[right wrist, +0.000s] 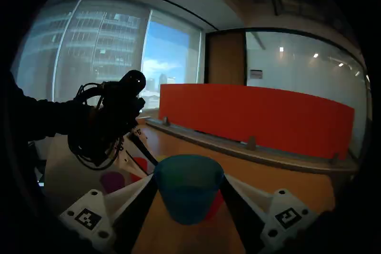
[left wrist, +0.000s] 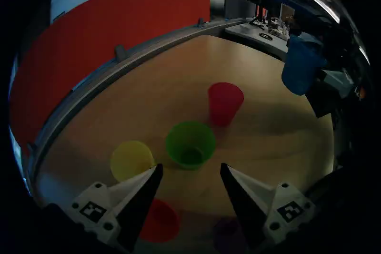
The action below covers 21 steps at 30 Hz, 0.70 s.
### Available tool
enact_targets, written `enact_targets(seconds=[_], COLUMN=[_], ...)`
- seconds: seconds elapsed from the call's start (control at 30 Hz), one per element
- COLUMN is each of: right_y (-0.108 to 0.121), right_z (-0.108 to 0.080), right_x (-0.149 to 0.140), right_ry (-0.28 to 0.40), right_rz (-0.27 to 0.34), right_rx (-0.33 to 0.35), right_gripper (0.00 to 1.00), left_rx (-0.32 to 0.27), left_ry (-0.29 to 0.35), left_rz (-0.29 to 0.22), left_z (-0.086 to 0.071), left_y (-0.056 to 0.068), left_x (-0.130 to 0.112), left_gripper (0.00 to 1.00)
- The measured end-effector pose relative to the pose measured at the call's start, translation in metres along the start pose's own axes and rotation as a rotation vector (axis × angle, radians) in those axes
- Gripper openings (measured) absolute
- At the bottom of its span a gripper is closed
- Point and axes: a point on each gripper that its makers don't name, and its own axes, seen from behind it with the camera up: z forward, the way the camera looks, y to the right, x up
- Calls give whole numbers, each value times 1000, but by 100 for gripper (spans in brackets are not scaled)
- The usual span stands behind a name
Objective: Pour water
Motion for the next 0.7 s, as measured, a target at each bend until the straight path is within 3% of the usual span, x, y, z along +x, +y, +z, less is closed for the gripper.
enact_targets(seconds=[0.7], right_y=[10], right_z=[-4], right_x=[-10], right_ry=[-7], right_rz=[5], right_rx=[-10], right_gripper=[91], left_rx=[5], left_ry=[-52], left_rz=[34], left_z=[23], left_y=[5], left_x=[7], left_gripper=[89])
